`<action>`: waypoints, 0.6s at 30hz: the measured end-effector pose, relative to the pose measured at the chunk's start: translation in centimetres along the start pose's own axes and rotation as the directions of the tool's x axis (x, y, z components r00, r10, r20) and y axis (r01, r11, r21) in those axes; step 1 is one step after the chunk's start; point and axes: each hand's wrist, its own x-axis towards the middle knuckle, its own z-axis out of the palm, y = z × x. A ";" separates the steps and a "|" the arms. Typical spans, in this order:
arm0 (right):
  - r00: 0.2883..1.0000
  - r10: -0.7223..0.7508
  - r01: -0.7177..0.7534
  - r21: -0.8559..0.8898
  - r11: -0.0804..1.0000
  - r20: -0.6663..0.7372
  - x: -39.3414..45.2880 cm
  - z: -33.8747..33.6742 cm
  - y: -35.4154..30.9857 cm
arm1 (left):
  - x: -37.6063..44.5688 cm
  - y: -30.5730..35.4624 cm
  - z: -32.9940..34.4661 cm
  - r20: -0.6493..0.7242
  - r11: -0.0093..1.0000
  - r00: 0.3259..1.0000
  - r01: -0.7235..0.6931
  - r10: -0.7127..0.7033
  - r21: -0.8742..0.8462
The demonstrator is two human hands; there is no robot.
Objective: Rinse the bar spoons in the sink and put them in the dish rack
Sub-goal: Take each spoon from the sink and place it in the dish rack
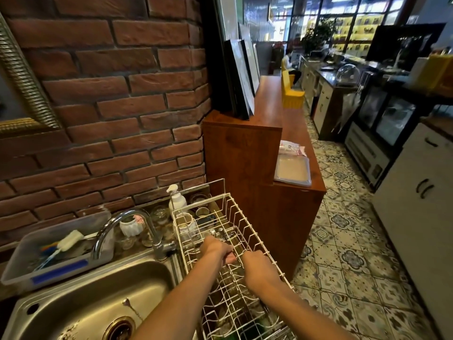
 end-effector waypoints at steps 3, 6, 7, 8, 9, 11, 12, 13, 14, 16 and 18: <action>1.000 0.005 -0.005 -0.018 1.000 0.024 0.3 0.0 -0.1 | 0.4 0.2 0.4 -0.045 1.000 0.999 -0.013 0.014 0.006; 0.999 0.006 -0.005 -0.030 1.000 0.037 0.6 0.0 -0.3 | 0.7 0.4 0.8 -0.062 0.999 0.998 -0.023 0.025 0.026; 0.999 0.008 -0.006 -0.030 1.000 0.040 0.8 0.1 -0.3 | 0.7 0.4 0.8 -0.066 0.999 0.997 -0.024 0.026 0.038; 0.999 0.008 -0.007 -0.028 1.000 0.044 0.9 0.2 -0.3 | 0.7 0.5 0.9 -0.070 0.998 0.997 -0.026 0.029 0.049; 0.999 0.008 -0.007 -0.027 1.000 0.048 1.1 0.4 -0.4 | 0.7 0.5 0.8 -0.072 0.997 0.997 -0.029 0.034 0.065; 0.998 0.011 -0.009 -0.031 0.999 0.055 1.3 0.7 -0.4 | 0.4 0.7 0.7 -0.056 0.997 0.998 -0.032 0.036 0.074; 0.998 0.010 -0.008 -0.034 0.999 0.056 1.4 0.8 -0.4 | 0.4 0.8 0.7 -0.040 0.998 0.998 -0.038 0.040 0.059; 0.999 0.006 -0.005 -0.037 0.999 0.053 1.4 0.9 -0.4 | 0.4 0.8 0.7 -0.027 0.998 0.999 -0.042 0.043 0.055; 0.999 0.002 0.000 -0.038 0.999 0.050 1.5 1.0 -0.4 | 0.4 0.8 0.7 -0.032 0.998 0.999 -0.034 0.035 0.049; 0.999 -0.007 0.009 -0.040 0.999 0.050 1.5 1.1 -0.4 | 0.3 0.9 0.6 -0.048 0.999 0.999 -0.020 0.021 0.036; 0.998 -0.012 0.015 -0.045 0.999 0.057 1.4 1.2 -0.5 | 0.4 0.9 0.7 -0.034 0.999 0.999 -0.018 0.019 0.033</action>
